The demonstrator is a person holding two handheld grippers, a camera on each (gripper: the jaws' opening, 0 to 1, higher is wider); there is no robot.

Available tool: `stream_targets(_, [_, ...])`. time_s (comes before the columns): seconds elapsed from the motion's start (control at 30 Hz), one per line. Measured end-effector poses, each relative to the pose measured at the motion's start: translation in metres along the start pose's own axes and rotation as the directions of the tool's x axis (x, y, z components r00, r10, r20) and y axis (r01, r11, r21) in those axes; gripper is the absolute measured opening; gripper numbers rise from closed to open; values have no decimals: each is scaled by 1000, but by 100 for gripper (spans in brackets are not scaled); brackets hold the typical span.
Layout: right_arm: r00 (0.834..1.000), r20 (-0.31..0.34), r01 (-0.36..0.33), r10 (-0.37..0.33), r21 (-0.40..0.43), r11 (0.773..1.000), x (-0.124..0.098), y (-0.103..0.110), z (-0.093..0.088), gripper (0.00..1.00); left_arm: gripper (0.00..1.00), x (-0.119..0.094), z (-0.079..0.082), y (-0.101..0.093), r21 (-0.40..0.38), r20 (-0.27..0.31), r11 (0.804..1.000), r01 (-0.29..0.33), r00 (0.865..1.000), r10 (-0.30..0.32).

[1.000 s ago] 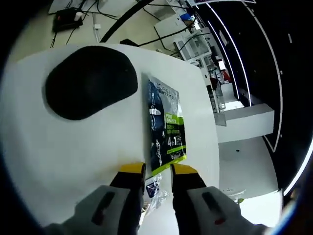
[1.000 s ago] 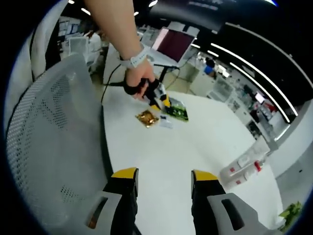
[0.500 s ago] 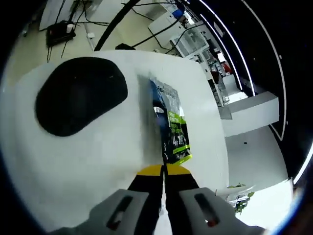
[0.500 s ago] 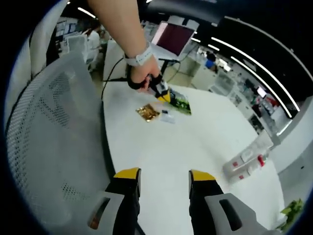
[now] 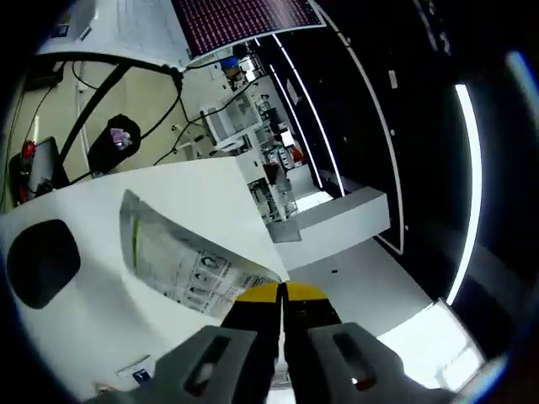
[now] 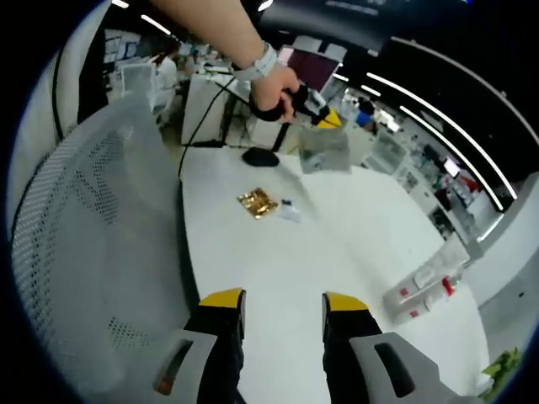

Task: Arrange the skincare products in the storage area until every visible bottle or jar stands upright without overlapping.

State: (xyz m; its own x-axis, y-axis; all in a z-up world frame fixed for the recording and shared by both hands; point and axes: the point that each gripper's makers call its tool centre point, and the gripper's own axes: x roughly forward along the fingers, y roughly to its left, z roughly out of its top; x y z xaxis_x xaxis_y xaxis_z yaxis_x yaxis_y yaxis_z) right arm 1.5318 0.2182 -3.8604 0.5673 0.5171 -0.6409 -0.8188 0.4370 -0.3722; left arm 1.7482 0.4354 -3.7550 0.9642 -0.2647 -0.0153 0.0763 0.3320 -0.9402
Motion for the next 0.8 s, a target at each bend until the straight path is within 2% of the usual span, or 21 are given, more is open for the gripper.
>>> stream_targets(0.2, [999,18,28,-28,-22,999,-4,-3,3,34,3,-21,0,-54,-43,46,991,124,991,-122])
stream_targets(0.3, [999,32,37,-36,-50,998,-6,-1,7,34,3,-29,6,-73,-21,48,987,159,986,-158])
stream_targets(0.4, [998,39,42,-40,-54,998,-6,-2,8,34,3,-34,17,-92,-27,69,978,208,976,-206])
stream_targets(0.5, [998,48,43,-41,-49,998,-8,-3,9,34,3,-41,21,-116,-24,67,963,267,962,-265])
stream_targets(0.6, [996,77,34,-31,-32,999,-10,-2,13,34,3,-48,11,-134,-6,29,953,303,953,-303])
stream_targets(0.7, [994,111,14,-12,-13,1000,-12,1,20,36,3,-60,2,-146,-13,17,943,333,943,-333])
stream_targets(0.8, [990,142,20,-17,-19,1000,-14,2,26,38,3,-74,-9,-150,8,-12,934,358,934,-357])
